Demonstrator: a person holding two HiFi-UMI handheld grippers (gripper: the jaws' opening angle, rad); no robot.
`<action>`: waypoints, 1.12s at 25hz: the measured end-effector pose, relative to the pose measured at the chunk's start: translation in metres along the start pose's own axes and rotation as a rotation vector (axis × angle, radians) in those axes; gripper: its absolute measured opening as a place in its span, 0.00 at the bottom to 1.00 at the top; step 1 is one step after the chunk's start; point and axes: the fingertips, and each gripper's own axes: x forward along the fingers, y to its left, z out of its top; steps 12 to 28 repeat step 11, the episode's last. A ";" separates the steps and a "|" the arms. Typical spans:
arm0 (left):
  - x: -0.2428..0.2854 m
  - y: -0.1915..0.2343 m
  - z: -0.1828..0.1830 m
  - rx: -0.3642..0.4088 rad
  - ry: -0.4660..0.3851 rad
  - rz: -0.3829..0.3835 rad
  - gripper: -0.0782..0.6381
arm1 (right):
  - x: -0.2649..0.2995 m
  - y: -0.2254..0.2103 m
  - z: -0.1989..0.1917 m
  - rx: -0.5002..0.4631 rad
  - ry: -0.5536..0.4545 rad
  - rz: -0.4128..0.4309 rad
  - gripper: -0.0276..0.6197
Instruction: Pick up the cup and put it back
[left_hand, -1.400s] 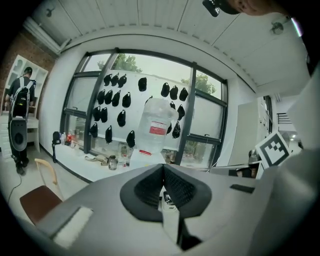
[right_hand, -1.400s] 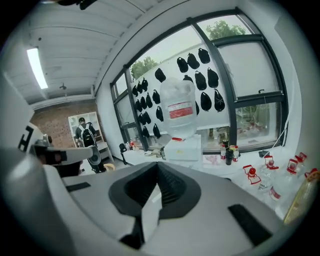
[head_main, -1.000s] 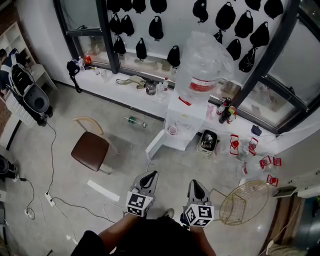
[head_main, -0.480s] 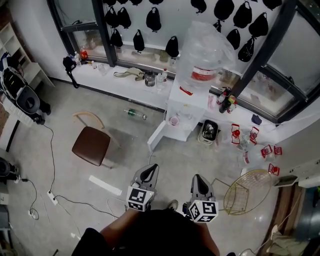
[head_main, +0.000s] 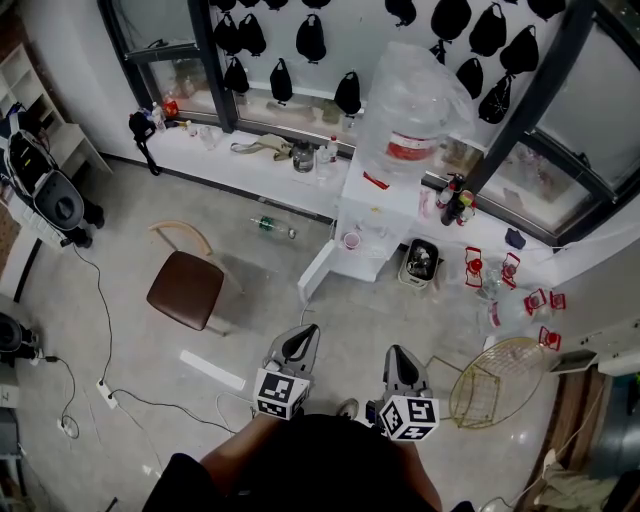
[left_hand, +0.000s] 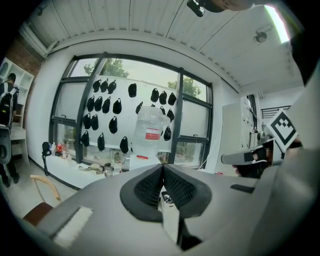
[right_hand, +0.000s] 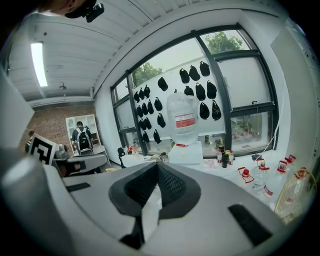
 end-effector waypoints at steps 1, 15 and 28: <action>0.000 0.000 0.000 0.000 0.001 0.001 0.12 | 0.000 0.000 0.000 0.003 0.001 0.001 0.04; -0.005 0.004 -0.010 -0.007 0.016 -0.006 0.12 | 0.004 0.012 -0.001 0.004 -0.008 0.012 0.04; -0.005 0.004 -0.010 -0.007 0.016 -0.006 0.12 | 0.004 0.012 -0.001 0.004 -0.008 0.012 0.04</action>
